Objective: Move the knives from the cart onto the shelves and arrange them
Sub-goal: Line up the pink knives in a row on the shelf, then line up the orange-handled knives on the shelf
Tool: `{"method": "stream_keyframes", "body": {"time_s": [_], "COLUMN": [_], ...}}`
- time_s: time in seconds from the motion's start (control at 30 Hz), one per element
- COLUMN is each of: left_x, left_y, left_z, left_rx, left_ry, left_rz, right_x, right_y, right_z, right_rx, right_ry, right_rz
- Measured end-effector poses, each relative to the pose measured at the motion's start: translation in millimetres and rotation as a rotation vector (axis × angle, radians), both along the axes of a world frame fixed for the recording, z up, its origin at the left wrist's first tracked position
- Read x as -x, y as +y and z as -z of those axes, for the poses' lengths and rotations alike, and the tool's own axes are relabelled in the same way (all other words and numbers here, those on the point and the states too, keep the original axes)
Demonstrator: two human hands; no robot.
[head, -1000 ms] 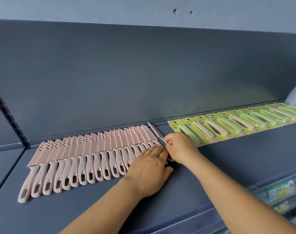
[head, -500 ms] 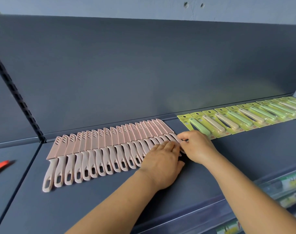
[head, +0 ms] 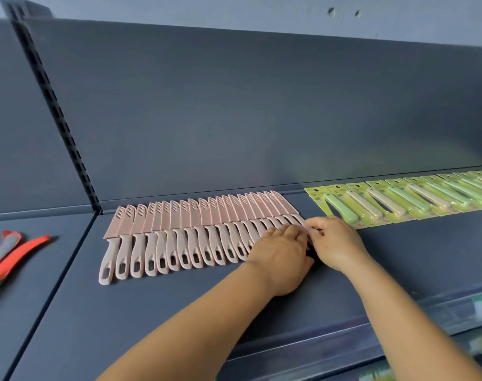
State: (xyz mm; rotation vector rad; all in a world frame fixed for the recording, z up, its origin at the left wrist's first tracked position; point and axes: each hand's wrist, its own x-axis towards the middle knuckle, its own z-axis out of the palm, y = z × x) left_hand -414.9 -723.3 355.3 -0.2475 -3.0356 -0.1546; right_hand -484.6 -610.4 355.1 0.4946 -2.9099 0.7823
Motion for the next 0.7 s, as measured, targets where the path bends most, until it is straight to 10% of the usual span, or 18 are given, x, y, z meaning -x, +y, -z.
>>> {"method": "stream_keyframes", "body": {"time_s": [0.7], "left_x": [-224.3], "left_y": [-163.7], "left_z": [-39.5], "left_rx": [-0.078], "left_ry": [0.317], "left_rz": [-0.628], "right_x": [-163.5], "right_y": [-156.9], "right_z": [-46.9], "right_rx": [0.077], "right_ry": [0.201], "right_rz": [-0.593]}}
